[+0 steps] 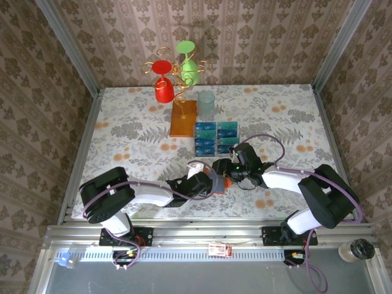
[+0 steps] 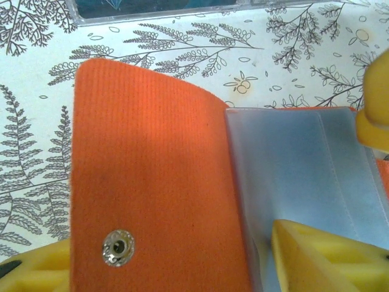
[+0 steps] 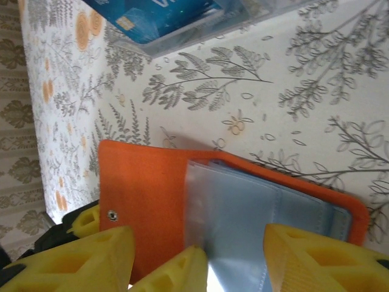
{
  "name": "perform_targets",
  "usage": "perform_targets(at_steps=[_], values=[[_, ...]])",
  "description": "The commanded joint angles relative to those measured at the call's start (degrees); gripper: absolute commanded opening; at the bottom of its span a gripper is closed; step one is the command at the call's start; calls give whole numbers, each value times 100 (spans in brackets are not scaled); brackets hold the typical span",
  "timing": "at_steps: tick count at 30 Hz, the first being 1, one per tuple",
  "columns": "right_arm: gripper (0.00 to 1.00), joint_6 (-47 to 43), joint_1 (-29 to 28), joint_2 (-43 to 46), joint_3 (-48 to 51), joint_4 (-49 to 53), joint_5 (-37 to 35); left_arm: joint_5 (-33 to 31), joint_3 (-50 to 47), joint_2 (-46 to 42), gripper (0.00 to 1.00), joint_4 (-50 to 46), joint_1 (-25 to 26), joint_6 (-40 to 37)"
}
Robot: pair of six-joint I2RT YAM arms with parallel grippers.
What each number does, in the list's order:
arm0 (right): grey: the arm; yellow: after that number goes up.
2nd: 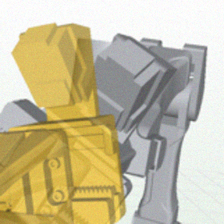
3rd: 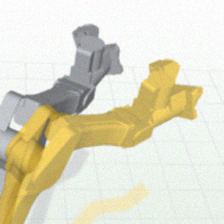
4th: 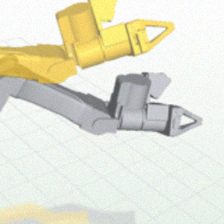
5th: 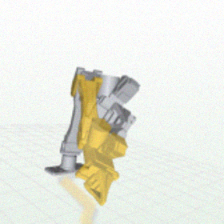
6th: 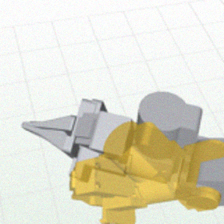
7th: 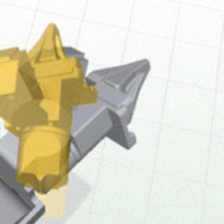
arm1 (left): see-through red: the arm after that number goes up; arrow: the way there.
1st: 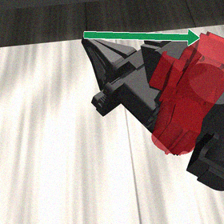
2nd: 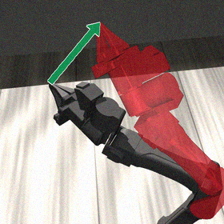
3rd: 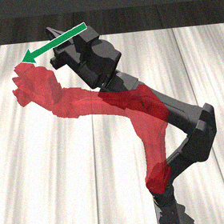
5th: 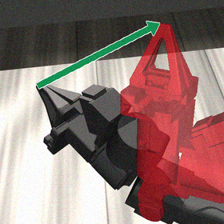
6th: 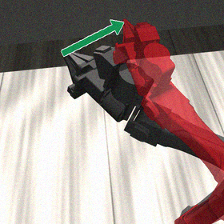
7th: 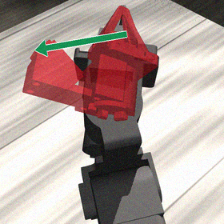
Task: Put the credit cards into the card holder
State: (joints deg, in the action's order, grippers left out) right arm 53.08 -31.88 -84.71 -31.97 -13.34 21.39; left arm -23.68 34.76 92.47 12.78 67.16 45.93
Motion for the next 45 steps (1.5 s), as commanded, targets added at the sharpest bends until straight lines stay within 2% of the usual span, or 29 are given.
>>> perform_targets(at_steps=[1, 9, 15, 26, 33, 45], values=[[59, -75, 24, -5, 103, 180, -134, -55, -238, -47, 63, 37, 31, 221], [58, -3, 24, -350, 85, -84, 6, 47, -595, -47, 63, 791, 30, 326], [60, 7, 24, -380, 59, -89, 47, 109, -682, 86, 63, 1020, 32, 407], [61, 220, 22, -710, -132, -366, 341, 189, -656, 215, 63, 1113, 26, 384], [60, 247, 24, -449, -170, -264, 365, 156, -602, 156, 63, 975, 24, 358], [59, 243, -20, -75, -295, -28, 397, 24, -540, -177, 75, 667, 33, 164]])
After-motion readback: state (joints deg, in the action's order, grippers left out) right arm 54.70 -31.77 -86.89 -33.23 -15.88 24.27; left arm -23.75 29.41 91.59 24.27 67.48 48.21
